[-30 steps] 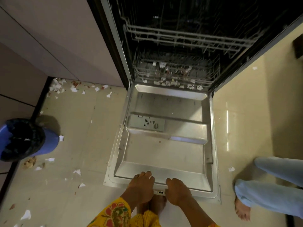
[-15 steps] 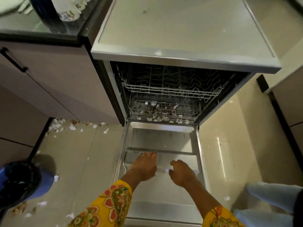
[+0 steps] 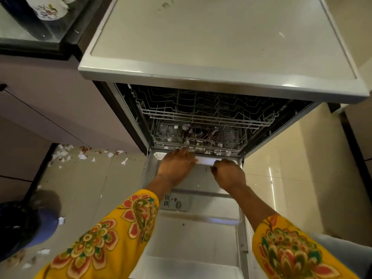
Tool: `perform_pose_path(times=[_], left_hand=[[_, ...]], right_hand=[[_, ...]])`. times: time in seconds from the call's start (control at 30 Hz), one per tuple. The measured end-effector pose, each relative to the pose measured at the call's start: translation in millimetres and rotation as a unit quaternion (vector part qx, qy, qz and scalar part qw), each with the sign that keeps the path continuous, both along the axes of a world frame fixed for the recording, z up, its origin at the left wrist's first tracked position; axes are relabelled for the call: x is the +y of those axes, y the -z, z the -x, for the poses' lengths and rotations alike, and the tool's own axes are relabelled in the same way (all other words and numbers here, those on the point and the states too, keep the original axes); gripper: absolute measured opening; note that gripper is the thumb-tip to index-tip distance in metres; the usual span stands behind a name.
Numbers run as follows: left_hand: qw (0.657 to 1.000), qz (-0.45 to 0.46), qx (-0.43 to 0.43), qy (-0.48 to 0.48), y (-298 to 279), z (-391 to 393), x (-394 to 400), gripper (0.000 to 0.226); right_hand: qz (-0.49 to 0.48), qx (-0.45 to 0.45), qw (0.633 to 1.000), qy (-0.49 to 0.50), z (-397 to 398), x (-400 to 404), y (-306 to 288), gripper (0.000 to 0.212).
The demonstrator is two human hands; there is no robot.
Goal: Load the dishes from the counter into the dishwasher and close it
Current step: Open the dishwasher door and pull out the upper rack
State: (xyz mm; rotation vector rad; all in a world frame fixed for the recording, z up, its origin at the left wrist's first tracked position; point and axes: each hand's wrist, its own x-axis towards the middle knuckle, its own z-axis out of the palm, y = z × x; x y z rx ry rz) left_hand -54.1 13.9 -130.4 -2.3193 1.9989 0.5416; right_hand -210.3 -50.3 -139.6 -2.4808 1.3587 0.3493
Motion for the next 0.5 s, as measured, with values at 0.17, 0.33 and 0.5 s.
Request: perform_pose_path(times=[0.17,0.33,0.5], left_hand=[[0.998,0.017,0.01,-0.053,3.0,-11.1,-42.5,0.059],[0.998,0.035,0.0,-0.052,15.6,-25.4,-64.8,0.063],[0.996,0.031,0.017,-0.082,19.3,-36.3,-93.3,0.066]], right_hand=[[0.024,0.001,1.0,0.004,-11.4,-55.6,1.2,0.045],[0.065,-0.045,0.997,-0.009,-16.0,-99.1,3.2,0.071],[-0.009,-0.019,0.999,0.036,-16.4,-119.9,8.5,0.078]])
